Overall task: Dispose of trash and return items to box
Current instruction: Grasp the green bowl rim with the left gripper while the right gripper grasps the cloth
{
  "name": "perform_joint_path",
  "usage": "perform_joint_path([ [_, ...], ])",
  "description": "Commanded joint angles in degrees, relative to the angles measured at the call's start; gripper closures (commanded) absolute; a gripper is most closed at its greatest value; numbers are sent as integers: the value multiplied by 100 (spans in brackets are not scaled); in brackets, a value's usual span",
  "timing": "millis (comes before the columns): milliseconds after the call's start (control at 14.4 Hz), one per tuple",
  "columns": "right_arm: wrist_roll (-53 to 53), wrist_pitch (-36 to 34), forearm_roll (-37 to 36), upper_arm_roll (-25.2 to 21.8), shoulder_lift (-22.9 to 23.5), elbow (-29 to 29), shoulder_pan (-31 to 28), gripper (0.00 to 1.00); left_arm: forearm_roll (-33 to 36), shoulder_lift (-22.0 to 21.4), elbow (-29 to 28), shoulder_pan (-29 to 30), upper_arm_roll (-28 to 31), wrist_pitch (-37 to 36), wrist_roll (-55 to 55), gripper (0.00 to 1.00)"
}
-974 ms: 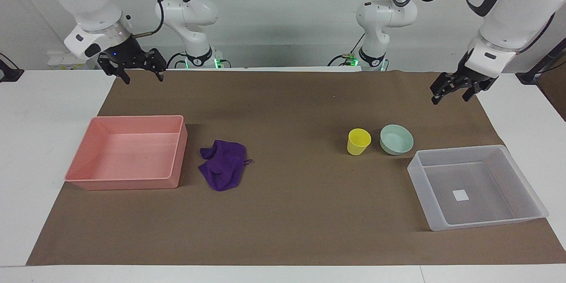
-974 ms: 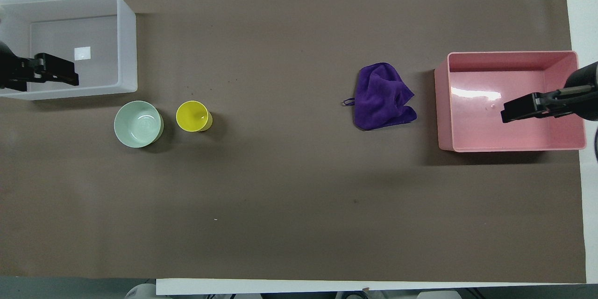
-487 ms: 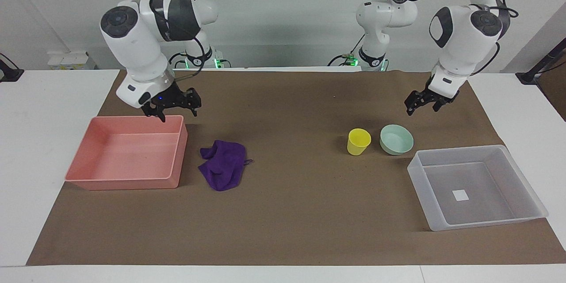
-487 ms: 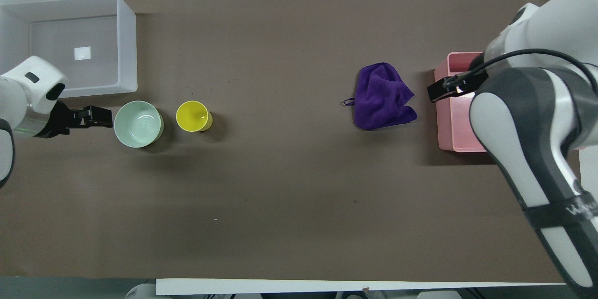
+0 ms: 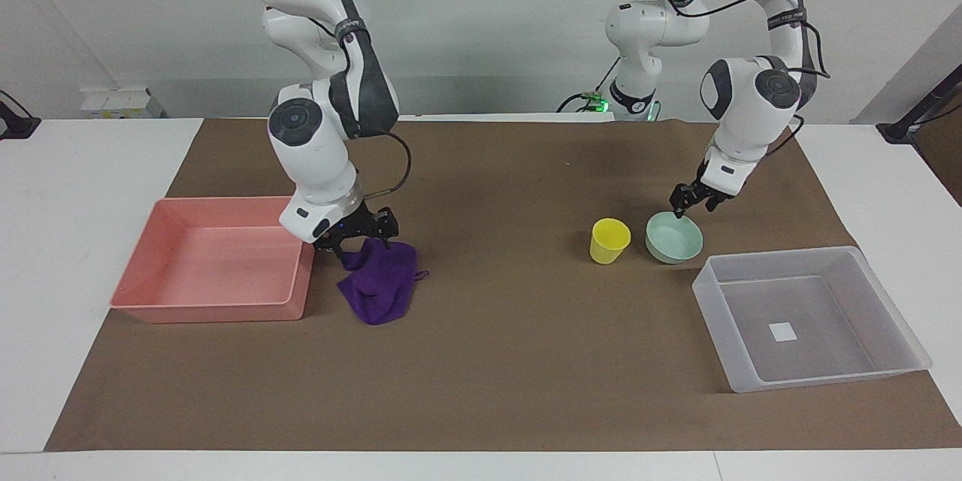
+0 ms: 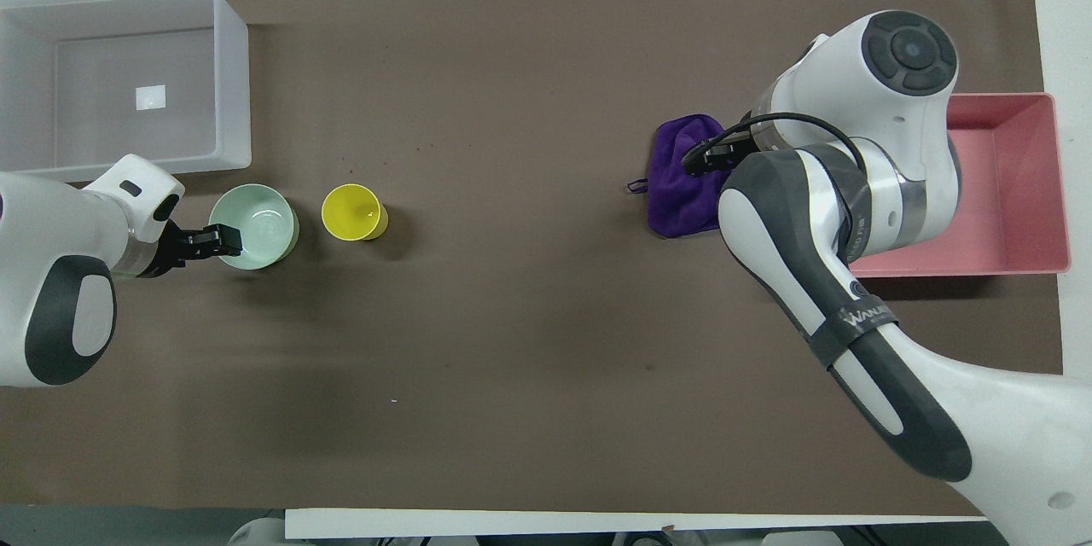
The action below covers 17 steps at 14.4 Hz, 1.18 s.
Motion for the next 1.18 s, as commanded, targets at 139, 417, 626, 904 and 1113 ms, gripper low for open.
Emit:
perform_joint_path([
  [139, 9, 621, 83, -3, 430, -184, 149, 22, 123, 408, -52, -27, -14, 660, -371, 77],
  [417, 88, 507, 83, -3, 430, -193, 158, 84, 114, 426, -17, 7, -14, 608, -310, 100],
  [626, 211, 376, 83, -3, 422, -149, 158, 100, 114, 382, 297, 34, -5, 214, -353, 100],
  [904, 211, -19, 75, -20, 45, -70, 88, 100, 62, 5, 1597, 34, 38, -1867, -275, 100],
  [1113, 194, -625, 48, -38, -517, -35, -26, 100, -297, 170, 2670, 252, 100, -2548, -161, 100],
])
